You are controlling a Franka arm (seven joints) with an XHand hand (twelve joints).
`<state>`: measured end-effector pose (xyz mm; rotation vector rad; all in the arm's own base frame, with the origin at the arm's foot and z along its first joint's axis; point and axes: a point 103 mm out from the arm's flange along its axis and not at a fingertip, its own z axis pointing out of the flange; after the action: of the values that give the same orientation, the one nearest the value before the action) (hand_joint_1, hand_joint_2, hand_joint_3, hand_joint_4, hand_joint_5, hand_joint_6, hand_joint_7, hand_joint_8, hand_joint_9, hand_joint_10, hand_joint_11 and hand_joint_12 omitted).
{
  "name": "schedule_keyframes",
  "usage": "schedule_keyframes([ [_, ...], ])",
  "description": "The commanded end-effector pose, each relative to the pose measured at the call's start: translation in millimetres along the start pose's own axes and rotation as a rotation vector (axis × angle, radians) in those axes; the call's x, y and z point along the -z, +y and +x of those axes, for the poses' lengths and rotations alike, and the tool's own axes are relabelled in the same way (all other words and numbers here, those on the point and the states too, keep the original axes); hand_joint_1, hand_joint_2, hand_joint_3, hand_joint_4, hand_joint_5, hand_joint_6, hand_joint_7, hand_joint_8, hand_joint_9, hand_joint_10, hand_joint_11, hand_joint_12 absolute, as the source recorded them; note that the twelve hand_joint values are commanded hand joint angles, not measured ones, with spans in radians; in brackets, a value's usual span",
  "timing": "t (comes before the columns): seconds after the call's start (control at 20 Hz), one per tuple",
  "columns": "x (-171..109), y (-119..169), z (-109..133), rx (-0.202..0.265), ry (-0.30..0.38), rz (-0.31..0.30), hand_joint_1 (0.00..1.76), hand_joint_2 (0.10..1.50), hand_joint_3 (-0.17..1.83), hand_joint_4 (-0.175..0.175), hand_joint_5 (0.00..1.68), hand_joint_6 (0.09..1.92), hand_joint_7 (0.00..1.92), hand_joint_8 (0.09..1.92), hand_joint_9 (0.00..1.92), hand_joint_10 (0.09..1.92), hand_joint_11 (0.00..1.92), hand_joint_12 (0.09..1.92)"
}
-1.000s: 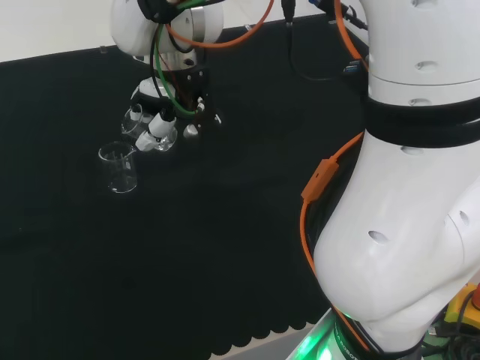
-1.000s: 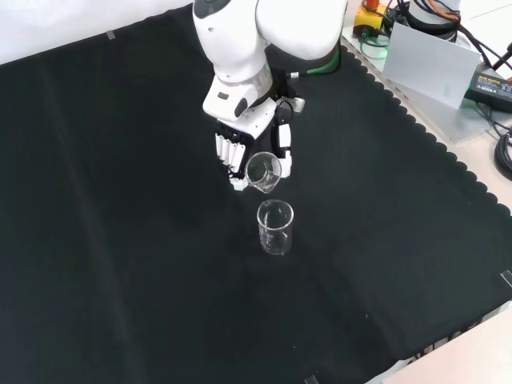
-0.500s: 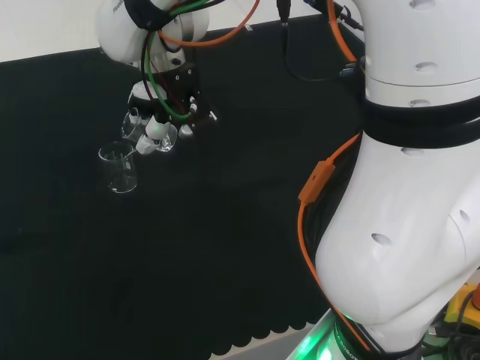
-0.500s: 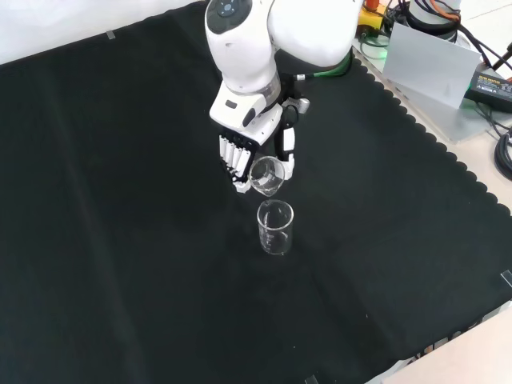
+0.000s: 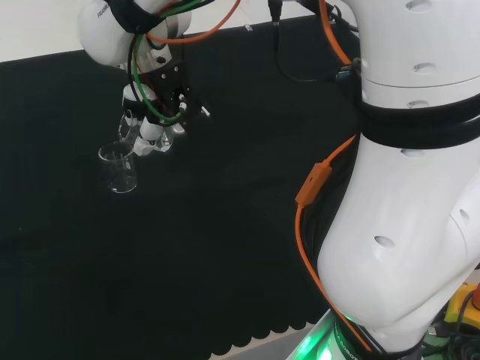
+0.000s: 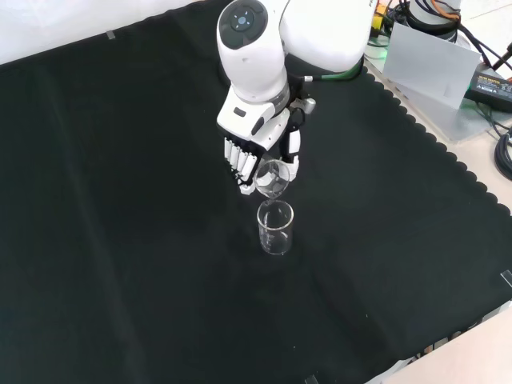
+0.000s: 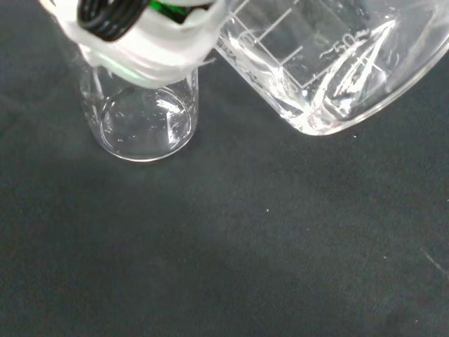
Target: Pour the water from the handheld beaker into the one on the table.
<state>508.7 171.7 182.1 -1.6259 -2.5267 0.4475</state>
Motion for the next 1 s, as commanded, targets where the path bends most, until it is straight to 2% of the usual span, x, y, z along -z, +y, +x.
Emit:
schedule_keyframes([
  [0.05,2,5,9,-0.012,-0.061,0.046,1.27,1.16,-0.17,-0.175,1.01,0.99,1.07,0.98,1.38,1.14,1.05,0.99],
  [0.4,4,7,7,-0.035,-0.091,0.08,1.27,1.16,-0.17,-0.175,1.01,0.99,1.07,0.98,1.39,1.14,1.06,1.0],
  [0.7,8,9,11,-0.033,-0.126,0.099,1.27,1.16,-0.17,-0.175,1.01,0.99,1.07,0.98,1.39,1.14,1.06,1.0],
  [0.8,11,9,13,-0.033,-0.171,0.097,1.27,1.16,-0.17,-0.175,1.01,0.99,1.07,0.98,1.39,1.14,1.06,1.0],
  [1.0,14,9,14,-0.036,-0.199,0.105,1.27,1.16,-0.17,-0.175,1.01,0.99,1.07,0.98,1.39,1.14,1.06,1.0],
])
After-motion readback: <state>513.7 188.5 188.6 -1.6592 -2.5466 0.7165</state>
